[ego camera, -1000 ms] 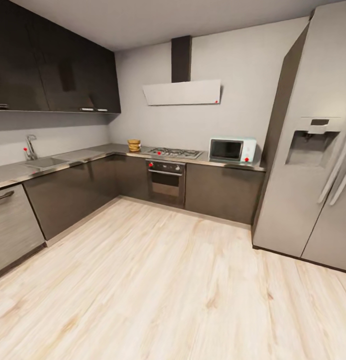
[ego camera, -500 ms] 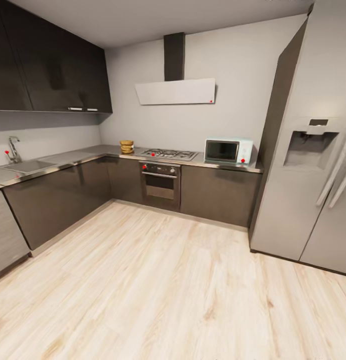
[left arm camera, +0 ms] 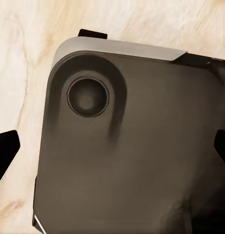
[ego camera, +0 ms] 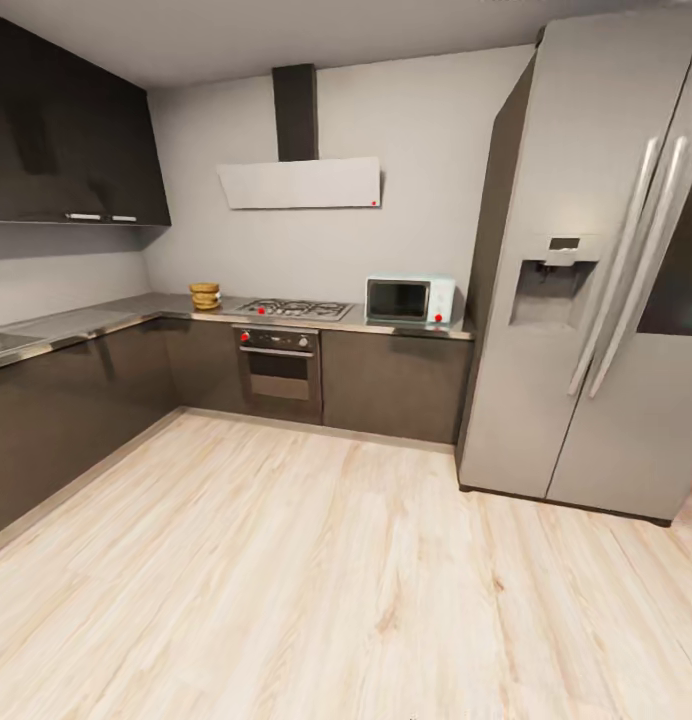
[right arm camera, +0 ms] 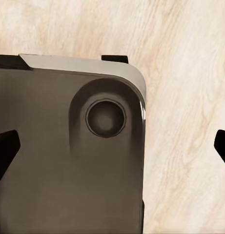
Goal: In the kitchen, take the popcorn bag from the countertop, put it into the microwave, and heat it until the popcorn is cooked so the cooked popcorn ends up inside the bag.
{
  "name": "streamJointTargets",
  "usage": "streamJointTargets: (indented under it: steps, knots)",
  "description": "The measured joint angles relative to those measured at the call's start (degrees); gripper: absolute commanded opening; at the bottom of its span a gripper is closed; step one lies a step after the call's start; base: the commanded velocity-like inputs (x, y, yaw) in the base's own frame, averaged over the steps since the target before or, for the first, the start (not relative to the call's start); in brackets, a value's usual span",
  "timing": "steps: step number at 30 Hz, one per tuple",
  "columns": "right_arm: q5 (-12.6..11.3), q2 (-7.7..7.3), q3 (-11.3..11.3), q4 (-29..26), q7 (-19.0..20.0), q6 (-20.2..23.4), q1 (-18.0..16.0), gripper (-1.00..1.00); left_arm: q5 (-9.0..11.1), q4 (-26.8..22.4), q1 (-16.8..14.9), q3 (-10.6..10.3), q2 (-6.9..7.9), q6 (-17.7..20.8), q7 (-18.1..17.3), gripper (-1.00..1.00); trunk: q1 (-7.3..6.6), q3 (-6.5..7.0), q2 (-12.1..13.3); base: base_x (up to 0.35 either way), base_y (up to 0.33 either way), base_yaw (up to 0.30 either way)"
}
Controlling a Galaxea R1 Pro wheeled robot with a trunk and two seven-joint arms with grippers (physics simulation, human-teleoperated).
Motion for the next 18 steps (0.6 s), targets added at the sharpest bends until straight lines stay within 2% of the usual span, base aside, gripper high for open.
streamJointTargets:
  steps: [4, 18]
  knots:
    - [0.1, 0.0, 0.1, 0.0, 0.3, 0.0, 0.0, 1.0, 0.0, 0.1, 0.0, 0.0, 0.06, 0.0, -0.1, 1.0, -0.03, 0.0, 0.0, 0.178, 0.012, -0.153]
    - [0.1, 0.13, 0.1, 0.0, -0.1, 0.1, 0.0, 1.0, 0.0, 0.2, 0.0, -0.1, 0.02, 0.4, -0.1, 1.0, -0.04, 0.0, 0.0, 0.32, 0.014, -0.005]
